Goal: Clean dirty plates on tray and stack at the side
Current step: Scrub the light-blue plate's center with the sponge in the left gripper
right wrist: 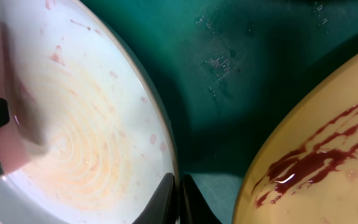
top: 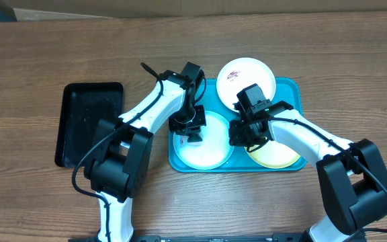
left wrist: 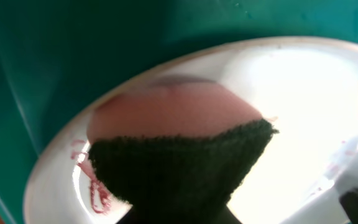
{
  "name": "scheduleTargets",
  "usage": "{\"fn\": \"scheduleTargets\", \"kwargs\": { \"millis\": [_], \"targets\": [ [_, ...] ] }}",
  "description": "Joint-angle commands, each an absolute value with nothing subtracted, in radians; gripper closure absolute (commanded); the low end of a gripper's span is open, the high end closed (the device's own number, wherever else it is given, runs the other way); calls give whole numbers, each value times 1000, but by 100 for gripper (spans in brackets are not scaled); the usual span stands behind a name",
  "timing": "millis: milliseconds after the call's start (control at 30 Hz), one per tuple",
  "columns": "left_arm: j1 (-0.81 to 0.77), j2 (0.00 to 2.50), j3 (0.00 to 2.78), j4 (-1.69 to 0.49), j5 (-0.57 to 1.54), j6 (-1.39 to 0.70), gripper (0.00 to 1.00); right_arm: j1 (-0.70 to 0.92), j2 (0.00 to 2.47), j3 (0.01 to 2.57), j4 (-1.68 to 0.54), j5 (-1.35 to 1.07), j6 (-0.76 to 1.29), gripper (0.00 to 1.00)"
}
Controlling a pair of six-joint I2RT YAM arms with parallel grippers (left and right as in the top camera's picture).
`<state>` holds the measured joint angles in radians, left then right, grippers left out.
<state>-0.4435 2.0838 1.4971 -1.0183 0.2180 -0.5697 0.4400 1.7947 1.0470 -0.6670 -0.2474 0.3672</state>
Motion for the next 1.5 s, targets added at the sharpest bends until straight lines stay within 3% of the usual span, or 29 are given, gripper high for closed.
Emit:
{"fn": "scheduleTargets", "kwargs": {
  "millis": [0,433,567,667,733,833,900,933,967,1100,1167,1267,1467],
  "targets": [
    [-447,2098,1518,-1021,190,-561,96,437,1801,1062,-668,-229,371,96],
    [-523,2104,1463,-983,258,-662,96,437,1801,1062,-669,-230,371,96],
    [-535,2104,1407,-948,164,-662,91,437,1801,1062,-668,-230,371,96],
    [-522,2104,1398,-957,127,-657,73,437,1801,1062,-669,-230,371,96],
    [-505,2104,1398,-961,122,-637,77,437,1801,1062,-669,-230,371,96],
    [-472,2104,1398,-971,121,-602,76,437,1801,1062,-671,-229,371,96],
    [-452,2104,1398,-981,125,-603,67,437,1801,1062,-672,-229,370,96],
    [-443,2104,1398,-984,128,-602,48,437,1801,1062,-672,-229,371,96],
    [-436,2104,1398,-987,128,-602,36,437,1801,1062,-671,-229,371,96],
    [-417,2104,1399,-994,132,-601,23,437,1801,1062,-669,-229,370,96],
    [-418,2104,1399,-994,133,-601,25,437,1801,1062,-667,-229,371,96],
    [-418,2104,1407,-994,162,-559,41,437,1801,1062,-668,-229,371,96],
    [-419,2104,1449,-1035,202,-541,41,437,1801,1062,-668,-229,371,96]
  ]
}}
